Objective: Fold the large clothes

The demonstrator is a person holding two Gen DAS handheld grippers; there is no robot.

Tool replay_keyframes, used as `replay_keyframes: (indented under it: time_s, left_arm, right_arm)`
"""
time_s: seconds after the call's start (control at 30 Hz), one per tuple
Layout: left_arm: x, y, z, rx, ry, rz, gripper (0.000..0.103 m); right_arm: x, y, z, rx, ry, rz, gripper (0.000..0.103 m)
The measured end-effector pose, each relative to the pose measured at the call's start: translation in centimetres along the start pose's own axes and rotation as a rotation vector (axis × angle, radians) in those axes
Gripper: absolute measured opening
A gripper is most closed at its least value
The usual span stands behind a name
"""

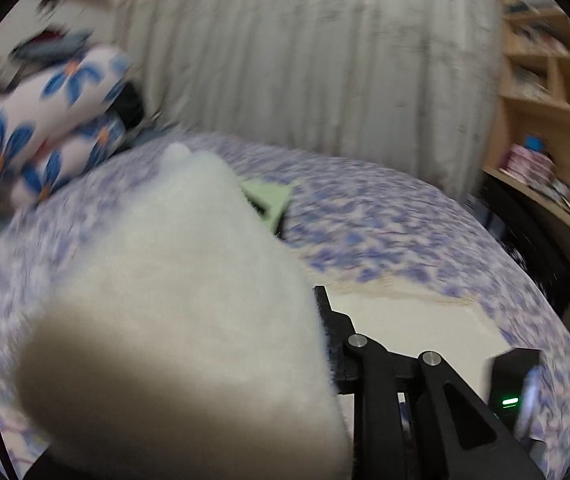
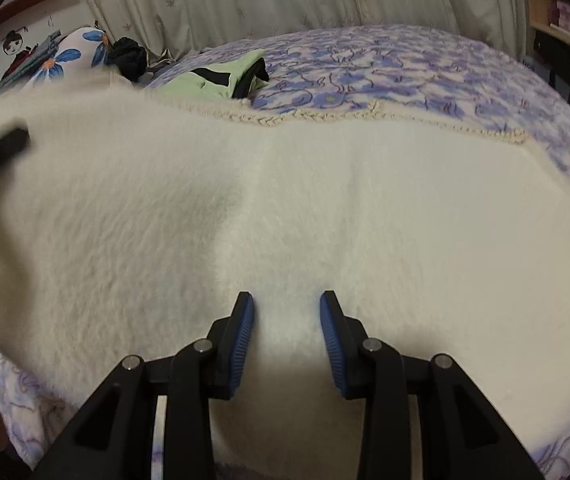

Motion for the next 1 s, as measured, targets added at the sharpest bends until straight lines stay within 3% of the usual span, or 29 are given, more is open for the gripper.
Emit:
replay_keyframes:
  time_s: [0.13,0.23,0.27,0.37,0.5,0.6,0.67,0.77,0.8,0.87,0.93,1.0]
  left_arm:
    - [6.0,-0.9,1.3,0.015,0.092,-0.083,0.021]
    - [10.5,-0.6,1.5,0.003,0.134,-0.14,0.021]
    - [12.2,-0.2,1.3,-0.002,0.143,-0.161,0.021]
    - [17.2,0.9,-0.3,-0.029,0.174,-0.225,0.021]
    - [23.5,3.1,-5.2,-0.128,0.228,-0.312,0.02]
    - [27.0,4.7,-10.3,-0.241,0.315,-0.321,0.02]
    - [28.3,4.4,-12.3,-0.219,0.385,-0.302,0.021]
    - [28.6,4.2,-12.9,-0.216,0.421,-0.299,0.022]
    - [28.4,4.3,-12.6,-0.232,0.413,-0.313,0.027]
    - [28.0,4.2,-11.9,-0.274,0.385,-0.362,0.046]
    - [27.5,3.7,-11.3,-0.309,0.362,-0.415,0.079]
    - [27.1,2.0,-10.2,-0.295,0.355,-0.451,0.084]
  right_arm:
    - [2.5,-1.6,0.0,-0.063,0.139,0.096,0.035]
    - [6.5,-4.7,0.2,-0.035,0.268,0.099,0.034]
    - [7.6,-5.7,0.2,-0.013,0.283,0.078,0.034]
    - [12.6,-9.7,0.0,0.078,0.295,-0.11,0.034]
    - [20.1,-13.6,-1.4,0.13,0.36,-0.317,0.035]
    - [24.0,-15.2,-3.0,0.127,0.441,-0.39,0.035]
    - [25.4,-16.0,-3.9,0.128,0.472,-0.404,0.035]
    - [26.3,-16.3,-4.8,0.118,0.502,-0.389,0.035]
    - [26.4,-16.2,-4.8,0.112,0.51,-0.378,0.035]
    - [26.6,-15.8,-4.7,0.099,0.51,-0.365,0.035]
    - [26.3,-15.5,-4.4,0.092,0.507,-0.344,0.035]
    - [25.6,-15.5,-3.7,0.094,0.499,-0.314,0.035]
Point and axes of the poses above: each gripper's, at about its wrist camera, not at the fingertips, and y roughly the way its jaws point, x to its right, z to its top, the point moved 2 cm from there along y, roughly the way its jaws point, and after that the axes turned 14 degrees about x, right-handed, at the moved point
